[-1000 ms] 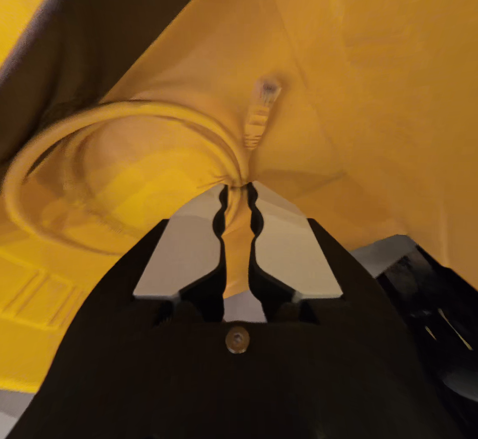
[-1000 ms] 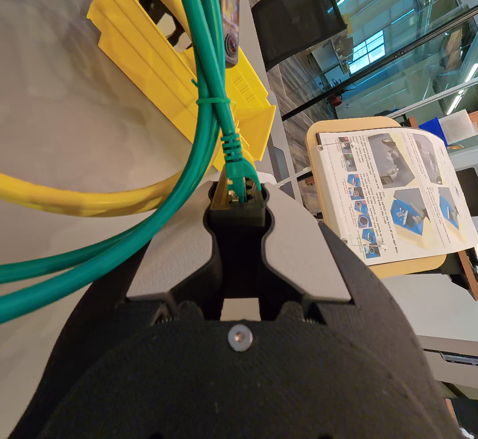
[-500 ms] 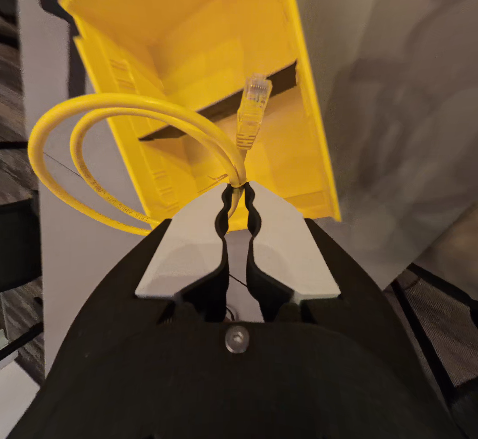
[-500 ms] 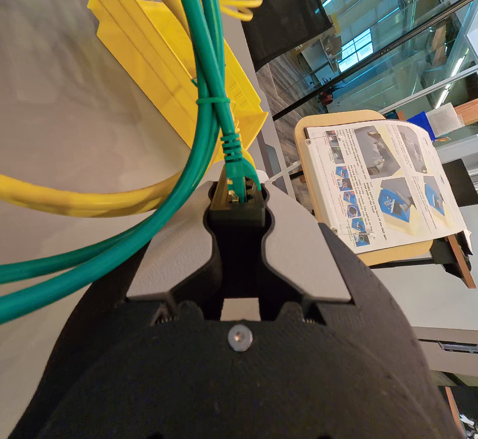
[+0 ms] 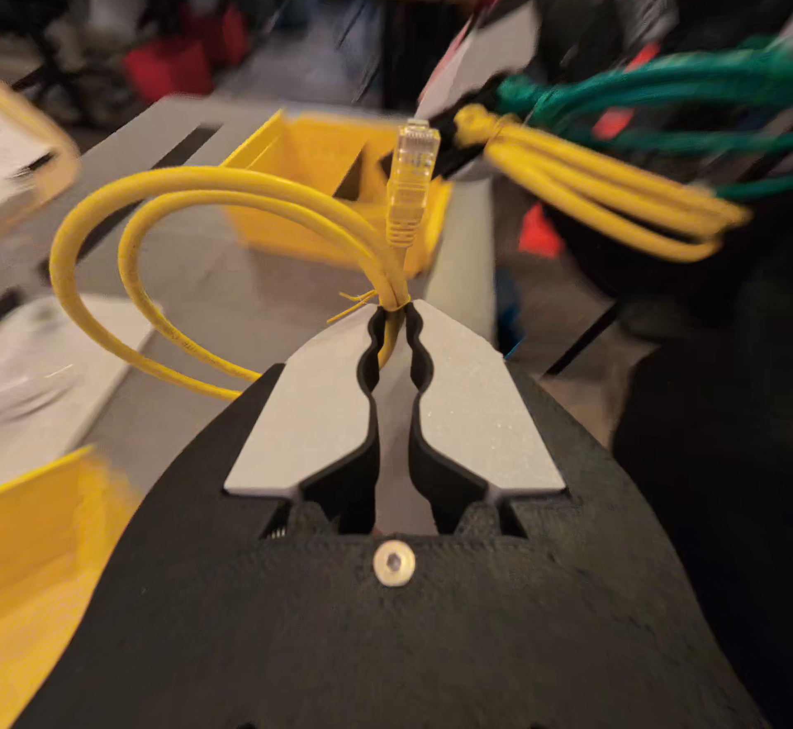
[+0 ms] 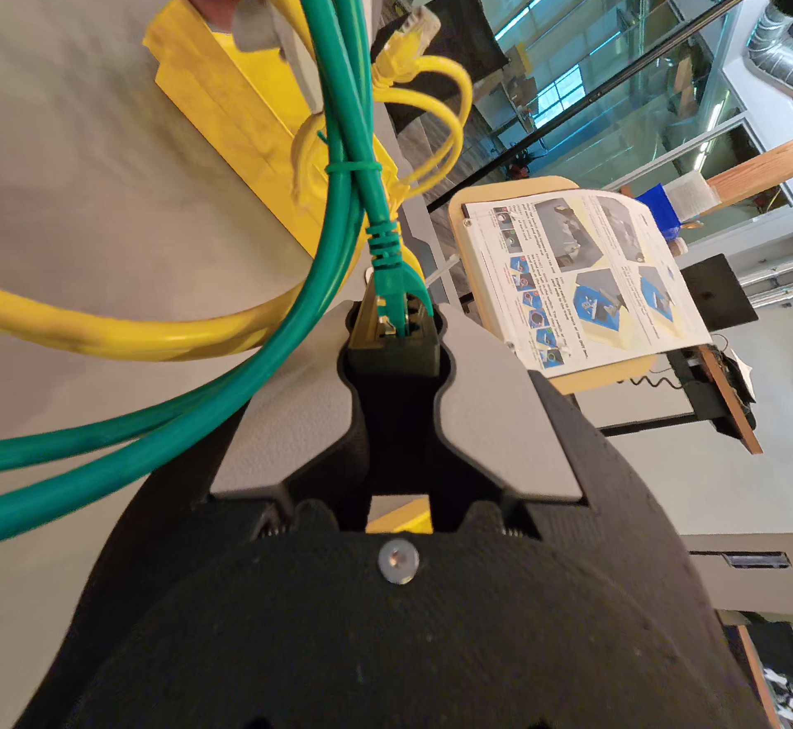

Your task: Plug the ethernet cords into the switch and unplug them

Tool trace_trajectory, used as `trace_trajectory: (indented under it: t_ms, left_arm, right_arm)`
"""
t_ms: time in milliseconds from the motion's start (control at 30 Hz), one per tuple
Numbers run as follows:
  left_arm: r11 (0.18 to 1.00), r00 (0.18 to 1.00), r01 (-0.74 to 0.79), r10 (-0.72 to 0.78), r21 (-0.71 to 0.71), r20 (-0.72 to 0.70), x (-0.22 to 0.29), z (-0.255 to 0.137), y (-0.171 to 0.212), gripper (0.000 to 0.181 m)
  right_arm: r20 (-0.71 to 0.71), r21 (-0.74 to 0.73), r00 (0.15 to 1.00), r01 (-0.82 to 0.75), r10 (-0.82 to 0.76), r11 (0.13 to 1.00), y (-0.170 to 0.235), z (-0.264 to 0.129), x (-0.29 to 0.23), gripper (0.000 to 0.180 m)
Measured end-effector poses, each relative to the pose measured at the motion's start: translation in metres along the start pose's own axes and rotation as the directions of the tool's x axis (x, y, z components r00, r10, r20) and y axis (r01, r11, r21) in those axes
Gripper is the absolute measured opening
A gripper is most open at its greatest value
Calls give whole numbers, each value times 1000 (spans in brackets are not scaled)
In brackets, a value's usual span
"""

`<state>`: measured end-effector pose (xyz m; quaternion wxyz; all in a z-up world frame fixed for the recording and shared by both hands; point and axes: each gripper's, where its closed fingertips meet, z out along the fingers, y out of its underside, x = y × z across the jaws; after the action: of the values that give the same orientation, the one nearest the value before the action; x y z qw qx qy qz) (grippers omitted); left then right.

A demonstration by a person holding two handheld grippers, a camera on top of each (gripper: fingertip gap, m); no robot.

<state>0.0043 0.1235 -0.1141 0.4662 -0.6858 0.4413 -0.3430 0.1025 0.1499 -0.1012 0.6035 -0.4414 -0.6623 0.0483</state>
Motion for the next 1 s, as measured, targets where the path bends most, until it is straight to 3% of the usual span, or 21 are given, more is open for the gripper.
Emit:
trace_trajectory:
  t_ms: [33, 100, 200, 300, 367, 533, 700, 833, 933, 1000]
  left_arm:
    - [984, 989, 116, -101, 137, -109, 4, 7, -6, 9]
    - [897, 901, 356, -255, 262, -350, 9, 19, -1, 9]
    - [836, 820, 513, -411, 193, -399, 0, 48, 47, 8]
    - [841, 811, 537, -497, 56, -308, -6, 63, 96, 6]
    - [788, 760, 612, -566, 61, -321, -10, 57, 98, 5]
    - [776, 763, 630, -610, 34, -214, -21, 33, 111, 9]
    - [757, 763, 644, -624, -110, 168, -47, 7, 164, 15]
    - [742, 735, 661, -607, -116, 301, -53, 0, 180, 24]
    - [736, 670, 676, -598, -29, 439, -69, -3, 186, 30]
    - [778, 645, 627, -491, -39, 586, -86, -4, 196, 29]
  right_arm:
    - [-4, 2, 1000, -9, 9, 1000, 1, -6, 3, 33]
    - [-13, 21, 999, -33, 33, 999, 2, -15, 7, 33]
    - [-20, 32, 999, -49, 49, 998, 3, -24, 10, 33]
    - [-28, 15, 998, -54, 54, 998, 9, -26, 11, 33]
    - [-22, 14, 998, -62, 62, 998, 12, -24, 10, 33]
    - [-1, -6, 998, -61, 61, 998, 15, -15, 5, 30]
    - [17, -13, 998, -57, 58, 998, 14, -11, 1, 33]
    - [29, -16, 998, -54, 54, 998, 13, -8, -1, 33]
    - [36, -22, 998, -50, 51, 998, 13, -7, -3, 34]
    - [45, -16, 998, -51, 51, 999, 12, -5, -5, 34]
